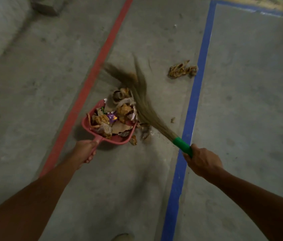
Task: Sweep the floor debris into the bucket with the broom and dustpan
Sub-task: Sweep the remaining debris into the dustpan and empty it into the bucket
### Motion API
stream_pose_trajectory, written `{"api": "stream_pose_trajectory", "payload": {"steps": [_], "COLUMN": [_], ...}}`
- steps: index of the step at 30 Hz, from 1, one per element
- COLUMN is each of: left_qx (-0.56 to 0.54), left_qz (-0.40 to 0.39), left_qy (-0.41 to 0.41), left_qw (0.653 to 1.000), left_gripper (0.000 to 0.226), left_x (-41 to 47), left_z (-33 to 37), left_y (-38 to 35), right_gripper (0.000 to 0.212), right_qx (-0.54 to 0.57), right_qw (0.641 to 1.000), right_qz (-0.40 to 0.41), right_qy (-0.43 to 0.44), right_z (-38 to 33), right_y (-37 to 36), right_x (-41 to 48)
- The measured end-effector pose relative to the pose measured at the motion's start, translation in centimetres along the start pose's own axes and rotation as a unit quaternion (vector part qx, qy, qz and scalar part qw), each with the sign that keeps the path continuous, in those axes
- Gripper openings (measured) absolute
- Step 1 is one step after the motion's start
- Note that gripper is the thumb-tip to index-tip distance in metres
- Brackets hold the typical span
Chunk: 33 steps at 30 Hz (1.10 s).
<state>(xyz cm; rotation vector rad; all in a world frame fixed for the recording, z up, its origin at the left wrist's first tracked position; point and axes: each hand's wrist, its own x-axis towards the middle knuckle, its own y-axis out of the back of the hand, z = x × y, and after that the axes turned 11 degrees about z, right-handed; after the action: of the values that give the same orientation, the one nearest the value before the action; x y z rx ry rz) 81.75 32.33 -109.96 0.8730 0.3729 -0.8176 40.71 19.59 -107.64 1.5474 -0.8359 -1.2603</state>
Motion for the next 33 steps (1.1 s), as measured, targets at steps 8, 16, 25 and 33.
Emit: {"api": "stream_pose_trajectory", "payload": {"steps": [8, 16, 25, 33], "left_qx": [0.001, -0.072, -0.119, -0.137], "left_qz": [0.014, 0.027, 0.040, 0.028], "left_qy": [0.008, -0.006, 0.005, -0.002], "left_qw": [1.000, 0.997, 0.992, 0.990], "left_gripper": [0.022, 0.015, 0.015, 0.015], "left_x": [0.0, -1.7, -9.3, -21.1], "left_z": [-1.0, -0.3, 4.0, 10.9], "left_y": [-0.9, -0.9, 0.0, 1.9], "right_gripper": [0.040, 0.036, 0.034, 0.046], "right_qx": [-0.020, -0.047, -0.047, -0.007], "right_qw": [0.998, 0.993, 0.993, 0.997], "right_qz": [0.003, 0.031, 0.061, 0.072], "right_qy": [0.054, 0.108, 0.086, 0.028], "right_z": [2.3, 3.5, 5.8, 8.6], "right_y": [-0.1, 1.3, 7.8, 18.7], "right_x": [-1.6, -3.8, -9.3, -17.6]}}
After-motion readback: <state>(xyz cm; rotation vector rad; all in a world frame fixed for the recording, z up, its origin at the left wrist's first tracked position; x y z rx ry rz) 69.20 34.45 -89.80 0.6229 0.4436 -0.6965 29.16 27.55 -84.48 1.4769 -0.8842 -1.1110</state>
